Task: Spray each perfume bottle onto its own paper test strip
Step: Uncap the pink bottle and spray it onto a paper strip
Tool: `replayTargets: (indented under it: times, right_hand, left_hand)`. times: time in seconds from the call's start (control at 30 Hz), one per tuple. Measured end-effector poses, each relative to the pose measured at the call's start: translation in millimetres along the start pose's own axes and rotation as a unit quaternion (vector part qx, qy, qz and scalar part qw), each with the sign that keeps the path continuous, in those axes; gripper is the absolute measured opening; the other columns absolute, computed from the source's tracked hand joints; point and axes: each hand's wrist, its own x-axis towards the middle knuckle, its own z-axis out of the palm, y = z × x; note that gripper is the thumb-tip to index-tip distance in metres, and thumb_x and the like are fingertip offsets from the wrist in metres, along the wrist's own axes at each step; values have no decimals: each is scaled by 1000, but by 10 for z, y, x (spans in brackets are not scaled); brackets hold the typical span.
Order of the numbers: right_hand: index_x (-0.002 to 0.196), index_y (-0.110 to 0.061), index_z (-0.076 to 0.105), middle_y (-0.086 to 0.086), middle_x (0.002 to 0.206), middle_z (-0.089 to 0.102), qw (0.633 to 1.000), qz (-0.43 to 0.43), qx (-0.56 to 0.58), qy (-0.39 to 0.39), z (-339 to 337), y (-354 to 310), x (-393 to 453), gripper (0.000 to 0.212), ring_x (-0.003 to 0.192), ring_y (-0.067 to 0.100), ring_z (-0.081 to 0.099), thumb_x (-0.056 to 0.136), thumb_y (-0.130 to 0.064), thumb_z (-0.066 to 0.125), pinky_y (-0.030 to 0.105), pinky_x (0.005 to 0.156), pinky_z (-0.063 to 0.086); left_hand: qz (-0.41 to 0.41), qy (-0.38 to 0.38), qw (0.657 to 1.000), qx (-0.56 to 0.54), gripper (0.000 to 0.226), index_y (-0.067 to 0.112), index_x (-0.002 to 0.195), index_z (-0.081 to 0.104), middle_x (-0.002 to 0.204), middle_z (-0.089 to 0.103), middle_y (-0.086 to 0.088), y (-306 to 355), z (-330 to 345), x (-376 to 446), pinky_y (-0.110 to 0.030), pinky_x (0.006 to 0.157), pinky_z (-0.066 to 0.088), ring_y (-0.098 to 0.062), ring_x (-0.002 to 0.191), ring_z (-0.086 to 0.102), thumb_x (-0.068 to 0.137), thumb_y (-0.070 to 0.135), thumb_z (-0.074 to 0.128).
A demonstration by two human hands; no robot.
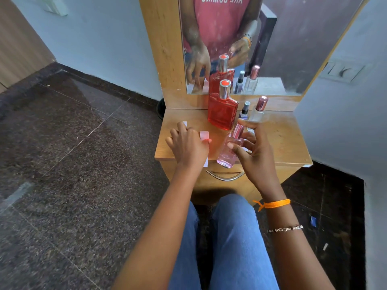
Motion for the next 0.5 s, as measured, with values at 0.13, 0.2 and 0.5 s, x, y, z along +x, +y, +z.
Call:
replayTargets:
  times: [0.13,0.2,0.5]
  right_hand:
    - [111,-34,47,-8,93,66,1000,-4,-2,-7,2,10,0,51,87,20,67,83,3,65,23,80,53]
    - [113,-33,47,-10,92,65,1000,-3,-5,-5,-18,18,3,50,85,15,66,83,3,65,18,78,51]
    - [111,-37,47,-9,95,66,999,6,-11,37,-242,70,-48,53,89,16,66,82,3,65,30,82,54]
  left_hand:
    - [-21,-27,999,-2,29,14,105,66,126,48,-6,43,57,17,-40,94,29,-28,118,41,83,33,66]
    - [-24,-36,999,-15,24,16,103,67,120,54,-6,50,47,8,-38,92,28,-28,117,43,85,30,64]
    - [-15,-87,958,-271,26,20,80,56,76,62,7,192,-50,-75,-26,63,38,-15,75,57,71,26,80]
